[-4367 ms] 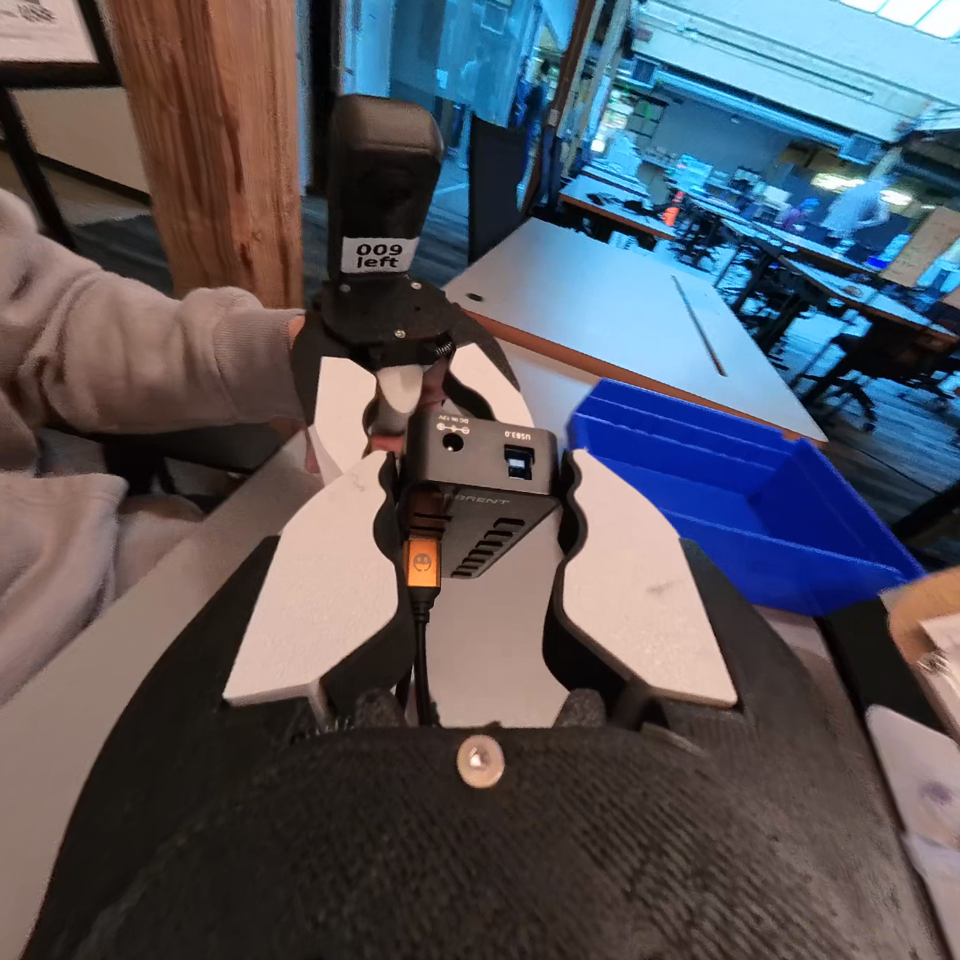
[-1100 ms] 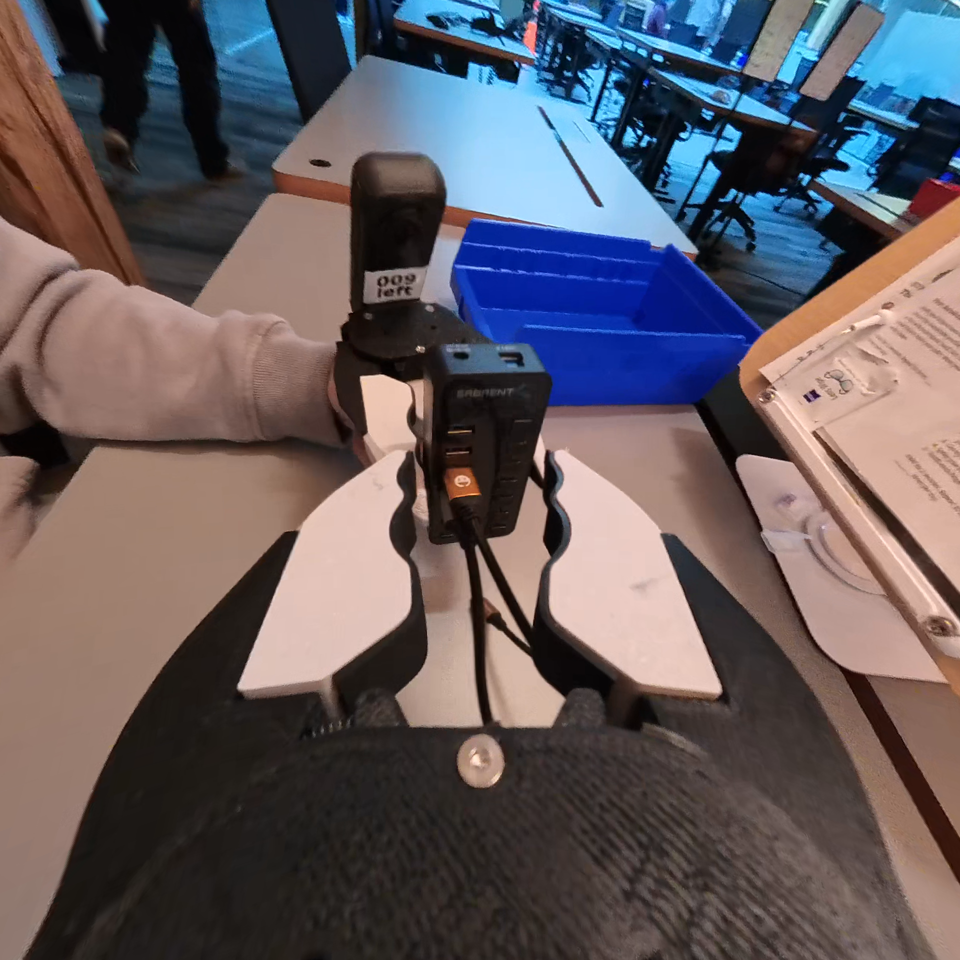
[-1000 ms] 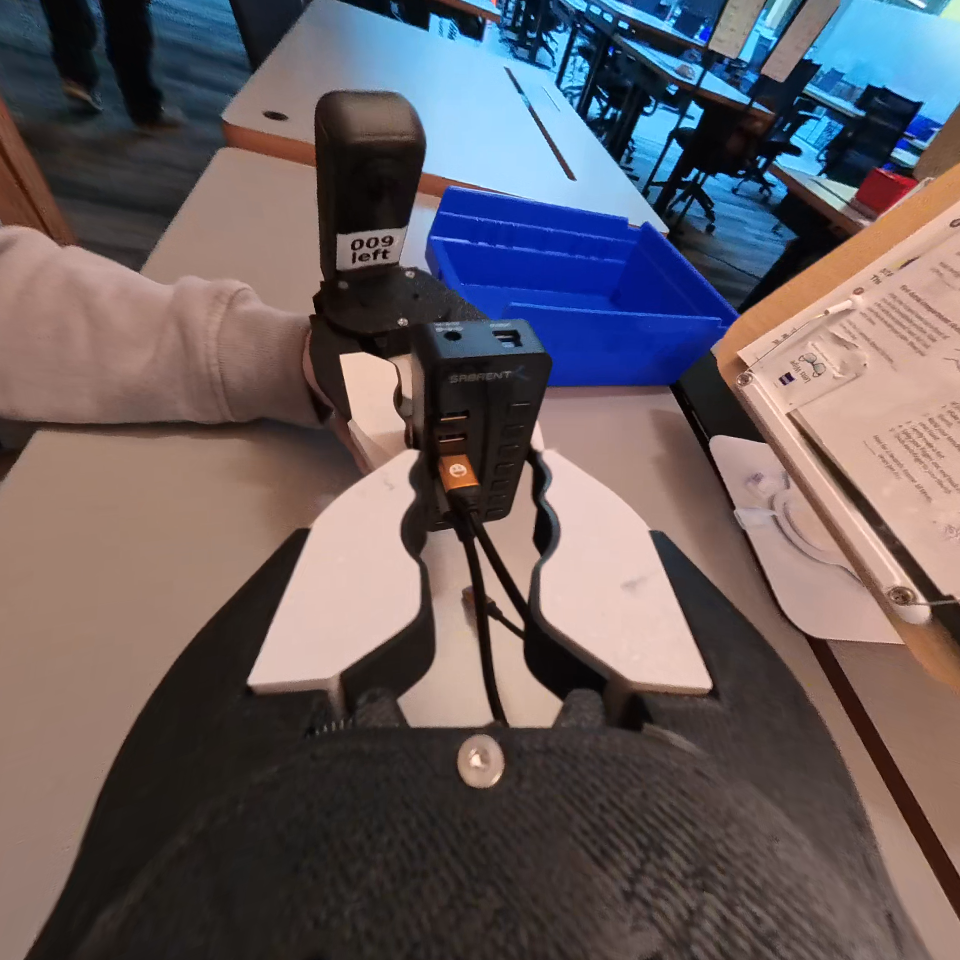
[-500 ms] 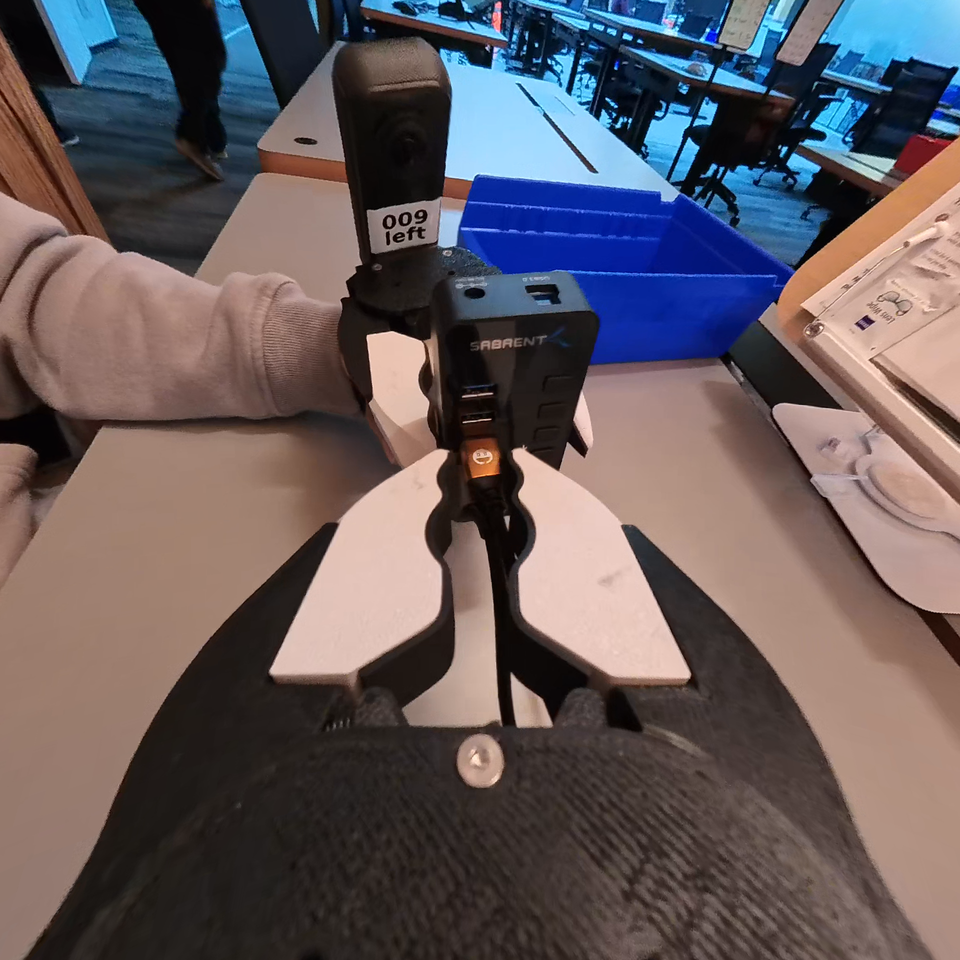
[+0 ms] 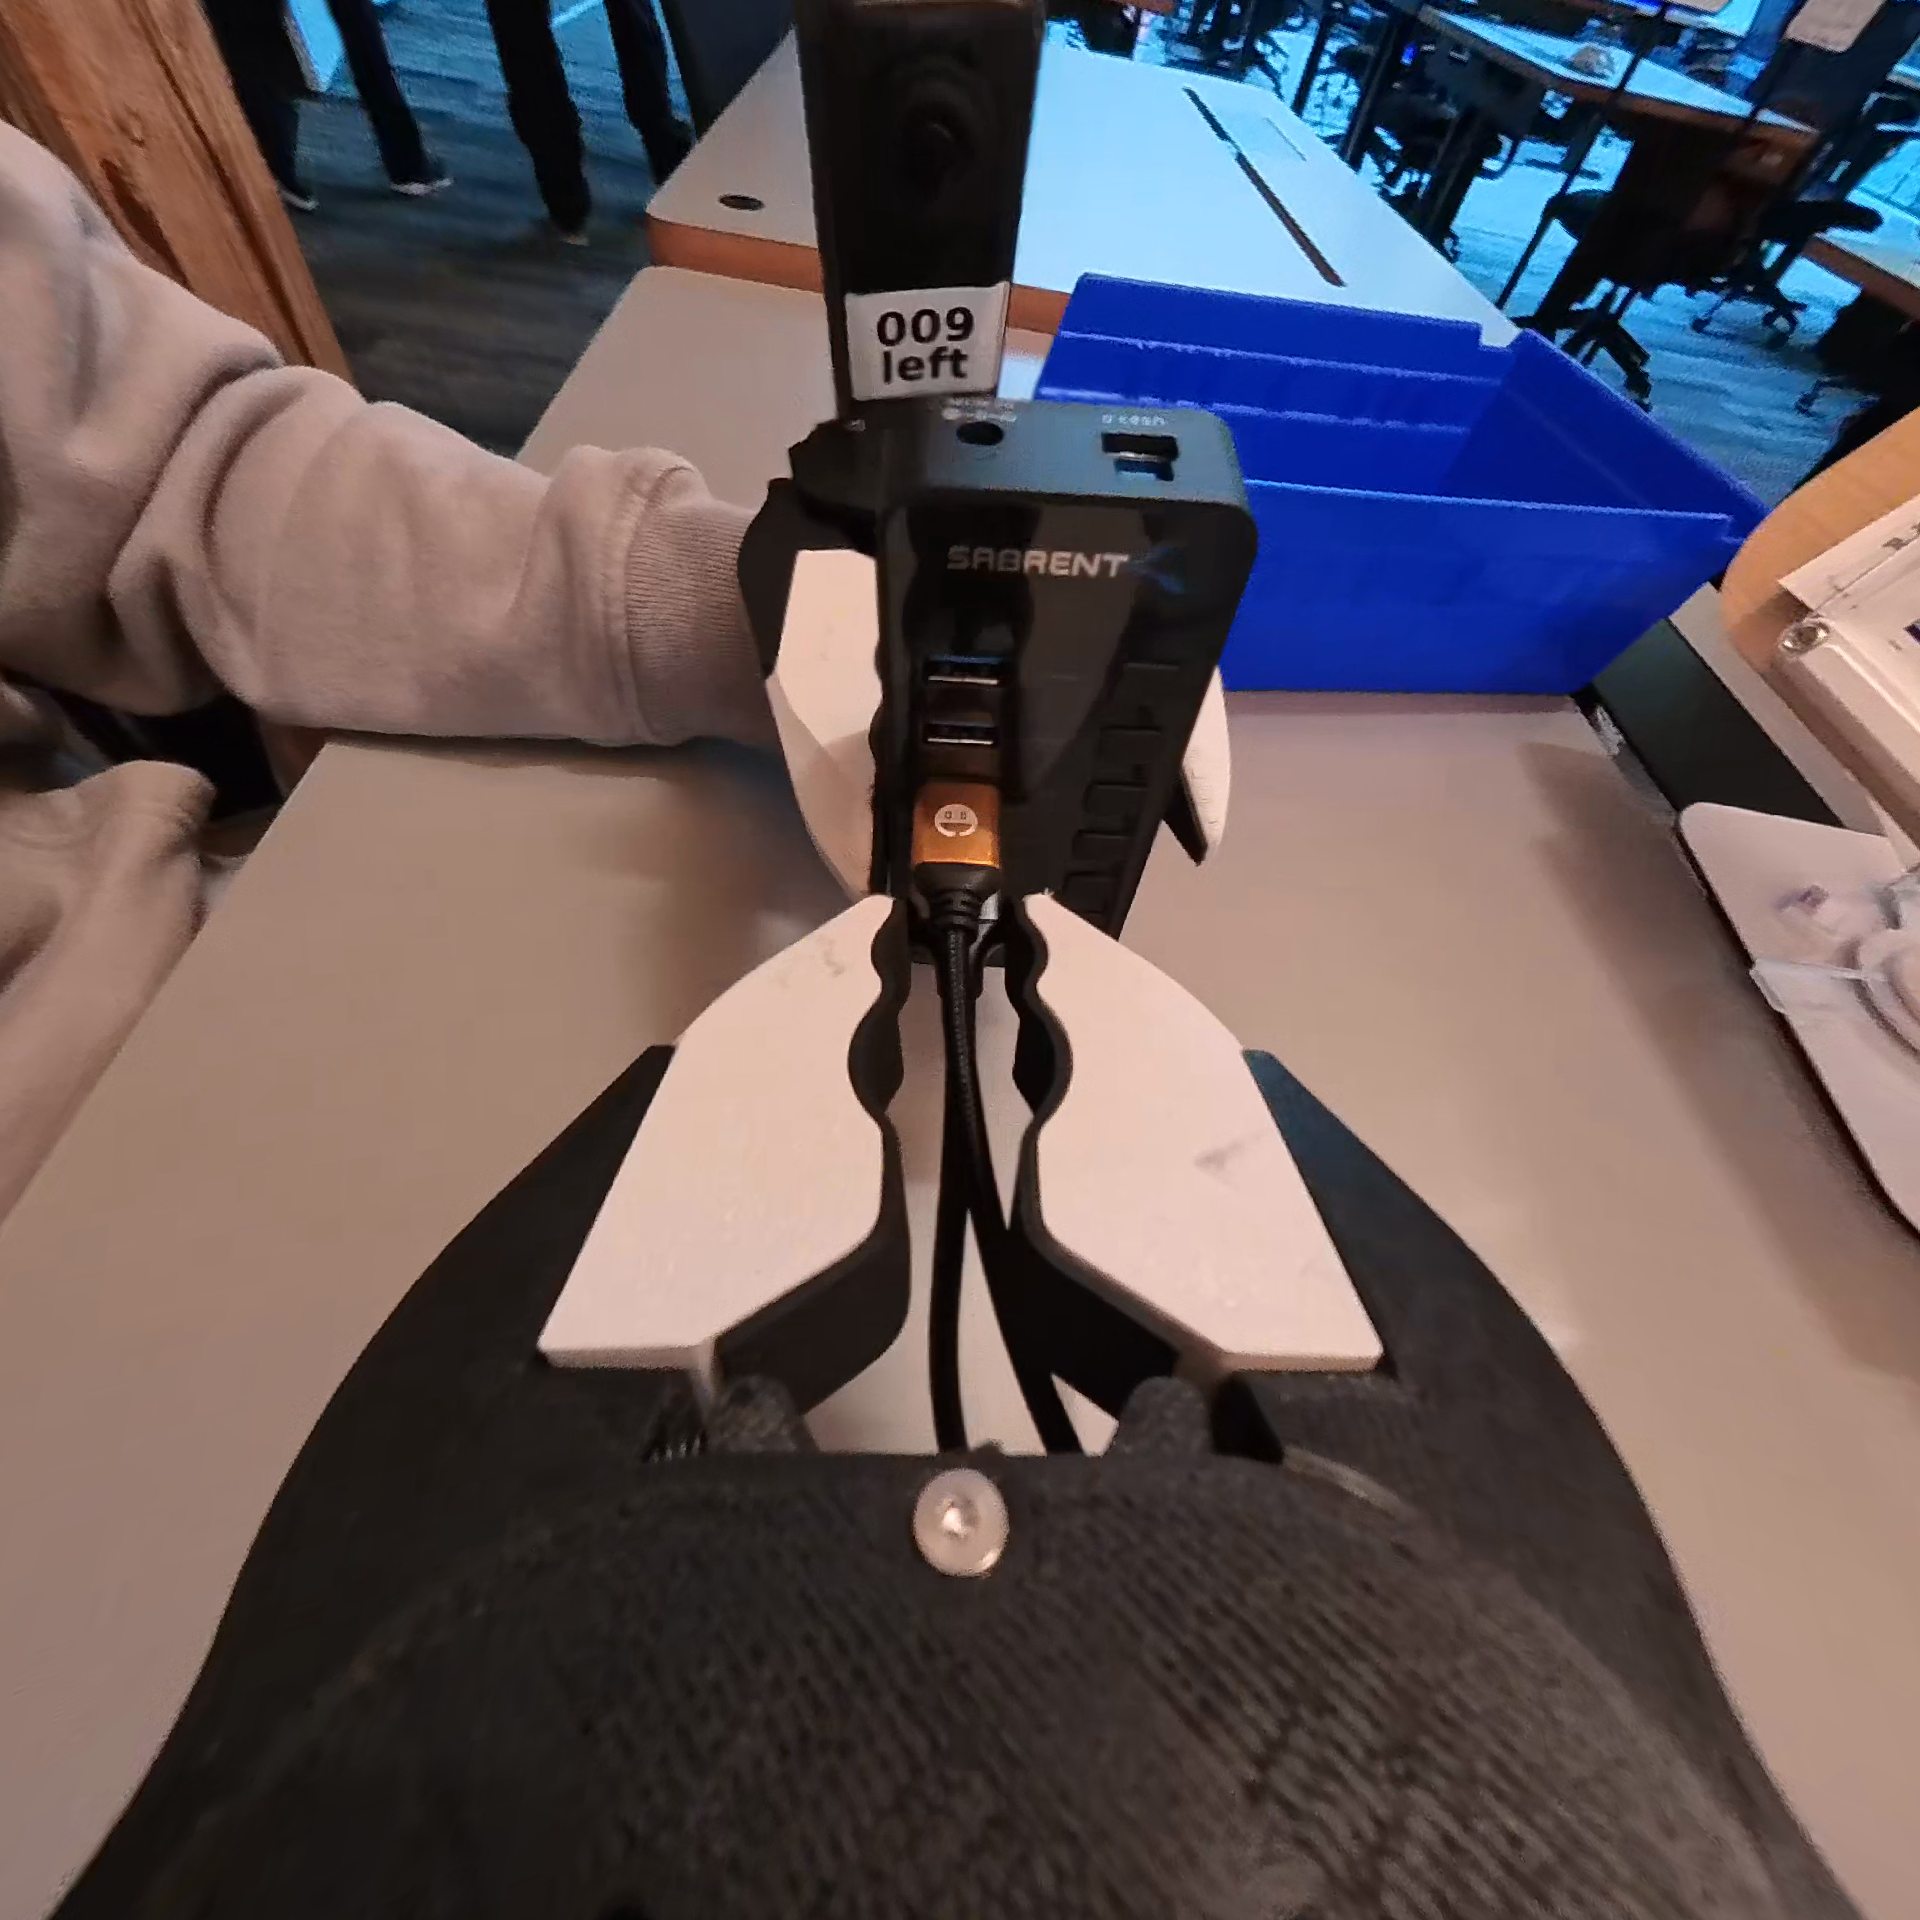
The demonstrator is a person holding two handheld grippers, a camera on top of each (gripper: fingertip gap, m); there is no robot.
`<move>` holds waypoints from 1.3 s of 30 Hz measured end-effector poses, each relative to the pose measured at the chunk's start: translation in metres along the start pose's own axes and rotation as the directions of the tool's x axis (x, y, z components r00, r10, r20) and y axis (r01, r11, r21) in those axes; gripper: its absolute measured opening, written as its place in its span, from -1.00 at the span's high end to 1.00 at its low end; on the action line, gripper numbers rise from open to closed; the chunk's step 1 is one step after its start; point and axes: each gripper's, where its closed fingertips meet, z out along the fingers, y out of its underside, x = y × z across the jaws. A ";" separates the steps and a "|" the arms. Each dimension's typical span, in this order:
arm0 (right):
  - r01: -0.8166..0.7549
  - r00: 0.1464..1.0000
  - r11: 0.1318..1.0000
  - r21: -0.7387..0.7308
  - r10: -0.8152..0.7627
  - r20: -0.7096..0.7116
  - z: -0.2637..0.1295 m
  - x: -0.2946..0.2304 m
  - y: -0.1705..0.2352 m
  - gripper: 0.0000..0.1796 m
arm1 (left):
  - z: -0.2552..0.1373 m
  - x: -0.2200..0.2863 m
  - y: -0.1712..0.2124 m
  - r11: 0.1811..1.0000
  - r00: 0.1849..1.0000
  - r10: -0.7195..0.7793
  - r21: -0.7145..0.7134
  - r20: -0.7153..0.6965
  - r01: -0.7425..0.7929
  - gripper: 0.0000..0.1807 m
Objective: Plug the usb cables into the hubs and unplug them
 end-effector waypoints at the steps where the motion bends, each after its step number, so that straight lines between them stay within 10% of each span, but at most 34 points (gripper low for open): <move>1: 0.004 1.000 1.000 0.000 -0.004 0.006 -0.002 -0.001 0.000 0.81 | 0.001 0.001 -0.001 1.000 1.000 -0.003 0.000 -0.005 0.003 0.33; 29: -0.228 0.965 0.931 0.284 0.255 -0.062 0.001 0.018 -0.026 0.83 | -0.005 -0.019 -0.008 0.997 0.993 -0.043 0.065 0.110 0.036 0.33; 39: -0.194 0.972 0.973 0.124 0.207 -0.107 -0.004 0.014 -0.018 0.83 | -0.005 -0.012 -0.012 0.995 0.996 -0.071 0.079 0.048 0.067 0.34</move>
